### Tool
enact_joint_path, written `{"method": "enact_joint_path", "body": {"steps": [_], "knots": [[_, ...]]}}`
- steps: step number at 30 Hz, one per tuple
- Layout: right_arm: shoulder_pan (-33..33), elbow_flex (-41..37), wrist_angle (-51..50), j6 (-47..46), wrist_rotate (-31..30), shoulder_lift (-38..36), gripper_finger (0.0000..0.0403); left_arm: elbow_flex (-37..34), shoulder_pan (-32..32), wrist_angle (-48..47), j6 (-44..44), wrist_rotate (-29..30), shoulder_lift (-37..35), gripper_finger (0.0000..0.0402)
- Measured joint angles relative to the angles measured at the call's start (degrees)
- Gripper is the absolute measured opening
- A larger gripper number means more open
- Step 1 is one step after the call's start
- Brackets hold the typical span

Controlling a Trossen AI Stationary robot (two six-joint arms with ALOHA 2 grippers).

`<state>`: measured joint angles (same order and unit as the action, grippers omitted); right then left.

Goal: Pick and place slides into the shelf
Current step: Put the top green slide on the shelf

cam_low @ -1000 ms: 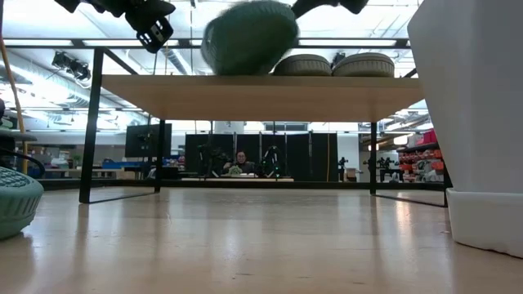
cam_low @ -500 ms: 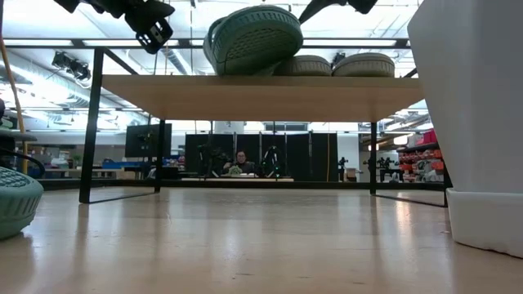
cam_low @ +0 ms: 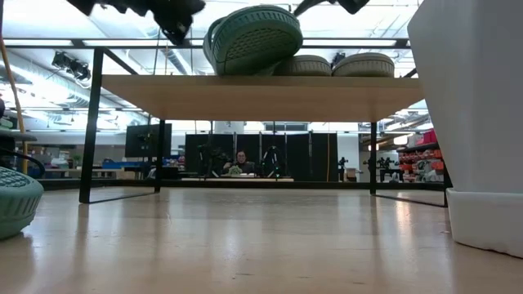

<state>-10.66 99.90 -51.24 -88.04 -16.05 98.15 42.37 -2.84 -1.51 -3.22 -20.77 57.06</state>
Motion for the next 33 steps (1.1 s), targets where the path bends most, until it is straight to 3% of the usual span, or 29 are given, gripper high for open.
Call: {"method": "enact_joint_path", "body": {"steps": [10,18,33], "knots": [[-1.6,0.0,3.3,3.4,0.0,-0.3,0.0272,0.0,2.8,4.6,0.6,7.7,9.6,0.0224],[-3.8,0.0,3.5,4.2,-1.6,-0.3,0.0272,0.0,2.9,6.6,0.6,13.9,9.7,0.0213],[-3.9,0.0,3.8,5.8,-2.6,-0.3,0.0272,0.0,3.1,8.2,-4.6,11.8,10.0,0.0207]]}}
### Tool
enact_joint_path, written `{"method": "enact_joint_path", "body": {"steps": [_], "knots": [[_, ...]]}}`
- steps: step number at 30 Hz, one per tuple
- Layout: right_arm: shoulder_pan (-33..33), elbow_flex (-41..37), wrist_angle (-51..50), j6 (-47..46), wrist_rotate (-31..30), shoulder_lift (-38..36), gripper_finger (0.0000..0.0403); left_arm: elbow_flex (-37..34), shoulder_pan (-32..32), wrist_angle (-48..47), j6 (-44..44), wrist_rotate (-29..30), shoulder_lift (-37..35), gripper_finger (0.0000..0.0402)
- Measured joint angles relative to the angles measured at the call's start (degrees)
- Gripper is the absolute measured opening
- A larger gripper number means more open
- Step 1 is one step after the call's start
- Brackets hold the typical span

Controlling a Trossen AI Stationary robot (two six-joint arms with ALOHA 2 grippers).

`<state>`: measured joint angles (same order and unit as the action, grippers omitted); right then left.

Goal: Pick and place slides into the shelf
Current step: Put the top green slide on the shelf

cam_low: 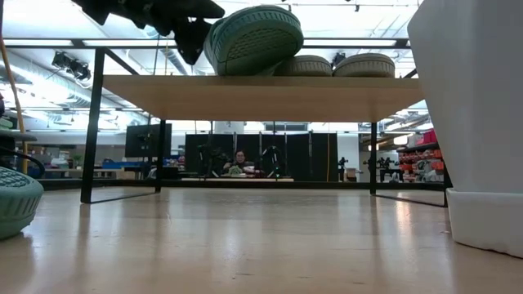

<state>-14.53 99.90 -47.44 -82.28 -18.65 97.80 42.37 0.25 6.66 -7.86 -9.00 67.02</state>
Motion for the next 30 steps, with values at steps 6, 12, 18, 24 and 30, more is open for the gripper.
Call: {"method": "enact_joint_path", "body": {"steps": [6,12,18,24,30], "knots": [[0.0,0.0,0.3,0.0,0.0,0.0,0.0272,0.0,0.0,-1.8,-1.2,0.0,0.6,0.0212],[0.2,0.0,0.9,0.0,-1.2,0.0,0.0272,0.0,0.0,-2.2,-2.3,-0.2,0.5,0.0202],[0.2,0.0,0.9,-0.1,-1.7,0.0,0.0272,0.0,0.0,-2.3,-2.4,-0.3,0.5,0.0172],[0.2,0.0,0.9,-0.2,-2.3,0.0,0.0272,0.0,0.0,-2.3,-2.5,0.8,0.5,0.0101],[0.2,0.0,0.9,-0.2,-2.3,0.0,0.0268,0.0,0.0,-2.0,-2.2,1.4,0.5,0.0014]]}}
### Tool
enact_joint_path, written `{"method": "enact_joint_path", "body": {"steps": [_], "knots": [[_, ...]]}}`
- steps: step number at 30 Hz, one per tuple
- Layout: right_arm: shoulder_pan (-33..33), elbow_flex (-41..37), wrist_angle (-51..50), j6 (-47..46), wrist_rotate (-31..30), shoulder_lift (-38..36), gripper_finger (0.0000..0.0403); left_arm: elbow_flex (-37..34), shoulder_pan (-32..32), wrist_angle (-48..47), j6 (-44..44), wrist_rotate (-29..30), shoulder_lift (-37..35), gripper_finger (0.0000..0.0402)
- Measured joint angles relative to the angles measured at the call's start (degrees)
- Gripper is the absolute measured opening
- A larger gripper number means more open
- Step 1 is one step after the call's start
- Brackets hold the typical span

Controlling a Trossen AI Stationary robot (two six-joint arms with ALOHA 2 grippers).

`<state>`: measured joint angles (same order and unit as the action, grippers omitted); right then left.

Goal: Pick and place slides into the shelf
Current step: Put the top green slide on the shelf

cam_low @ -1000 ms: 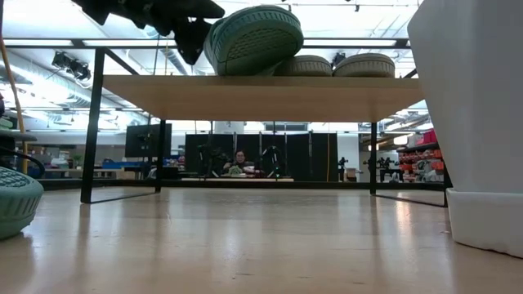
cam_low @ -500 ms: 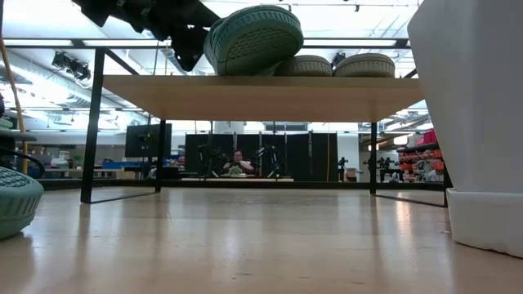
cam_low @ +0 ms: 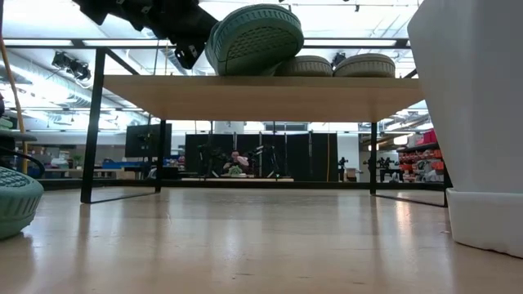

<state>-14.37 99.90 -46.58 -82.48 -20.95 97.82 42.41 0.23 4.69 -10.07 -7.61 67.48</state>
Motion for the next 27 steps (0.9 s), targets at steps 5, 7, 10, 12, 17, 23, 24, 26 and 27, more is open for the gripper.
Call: {"method": "enact_joint_path", "body": {"steps": [5,7,10,12,17,23,24,26,27], "knots": [[0.0,0.0,0.0,0.0,0.0,0.0,0.0264,0.0,0.0,-0.3,0.6,0.4,-0.6,0.0011],[0.0,0.0,0.0,0.0,0.0,0.0,0.0263,0.0,0.0,-0.4,0.7,0.6,-1.1,0.0009],[0.0,0.0,0.0,0.0,0.0,0.0,0.0261,0.0,-0.1,-1.1,0.9,1.0,-2.6,0.0009],[0.0,0.0,0.0,0.0,0.0,0.0,0.0261,0.0,-0.1,-1.5,0.9,1.2,-3.7,0.0009],[0.0,0.0,0.0,0.0,0.0,0.0,0.0261,-0.1,-0.1,-2.9,0.3,1.2,-6.9,0.0009],[0.0,0.0,0.3,0.1,0.0,0.0,0.0261,-0.1,-0.1,-10.0,0.9,-4.0,-9.7,0.0009],[0.0,0.0,0.3,0.1,0.0,0.0,0.0261,-0.1,-0.1,-12.0,1.3,-5.2,-10.0,0.0009],[0.0,0.0,0.3,0.1,0.0,0.0,0.0261,-0.1,-0.1,-15.5,2.0,-6.2,-10.7,0.0009],[0.0,0.0,0.3,0.1,0.0,0.0,0.0261,0.0,-0.1,-16.3,2.4,-6.3,-10.9,0.0009]]}}
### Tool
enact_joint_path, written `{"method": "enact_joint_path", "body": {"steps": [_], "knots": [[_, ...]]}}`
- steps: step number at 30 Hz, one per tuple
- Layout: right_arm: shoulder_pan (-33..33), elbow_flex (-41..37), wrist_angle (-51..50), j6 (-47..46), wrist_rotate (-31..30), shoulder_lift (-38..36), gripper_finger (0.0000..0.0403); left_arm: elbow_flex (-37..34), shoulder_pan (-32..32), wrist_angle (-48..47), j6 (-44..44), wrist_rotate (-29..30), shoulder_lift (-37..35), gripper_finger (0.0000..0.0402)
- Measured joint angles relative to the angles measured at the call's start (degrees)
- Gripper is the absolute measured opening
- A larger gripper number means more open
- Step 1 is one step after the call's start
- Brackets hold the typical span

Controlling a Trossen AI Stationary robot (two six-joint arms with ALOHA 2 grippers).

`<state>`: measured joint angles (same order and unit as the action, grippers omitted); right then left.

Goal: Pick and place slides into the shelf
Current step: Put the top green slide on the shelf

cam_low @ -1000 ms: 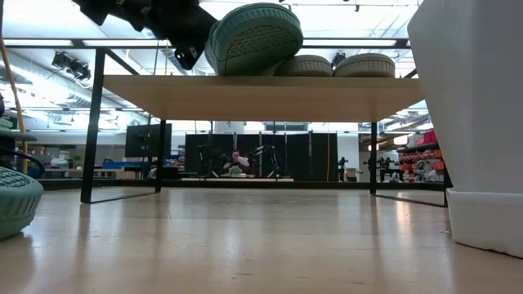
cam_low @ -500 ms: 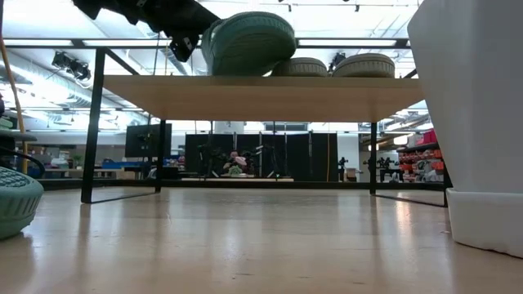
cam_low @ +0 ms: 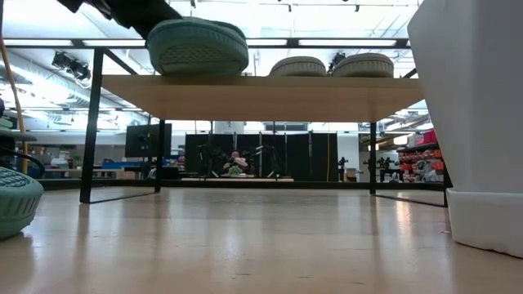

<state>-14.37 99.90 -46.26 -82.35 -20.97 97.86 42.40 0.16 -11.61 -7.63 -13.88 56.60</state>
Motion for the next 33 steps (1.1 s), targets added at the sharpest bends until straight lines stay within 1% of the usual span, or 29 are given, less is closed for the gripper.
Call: {"method": "enact_joint_path", "body": {"steps": [4,8,13,19,22,26,33], "knots": [[0.0,0.0,0.0,0.0,0.0,0.0,0.0261,0.0,-0.2,-0.5,1.6,-0.4,-0.4,0.0009],[0.0,0.0,0.5,0.0,0.0,0.0,0.0261,0.2,-1.0,1.5,0.7,-3.1,-0.3,0.0009],[0.0,0.0,1.1,0.0,-0.1,0.0,0.0261,3.5,-1.8,2.0,1.7,-4.9,-0.2,0.0009],[0.0,0.0,1.6,0.0,-1.0,0.0,0.0261,6.9,-2.4,2.0,3.6,-11.1,3.6,0.0009],[-0.1,0.0,2.0,0.0,-1.1,0.0,0.0261,7.2,-2.4,0.6,3.9,-11.5,6.2,0.0008],[-0.3,0.0,2.0,0.0,-1.1,0.0,0.0261,7.2,-2.9,-0.5,6.3,-12.4,8.9,0.0008],[-0.9,0.0,2.2,-0.1,-1.7,0.0,0.0261,7.2,-5.4,0.9,7.0,-14.4,10.6,0.0008]]}}
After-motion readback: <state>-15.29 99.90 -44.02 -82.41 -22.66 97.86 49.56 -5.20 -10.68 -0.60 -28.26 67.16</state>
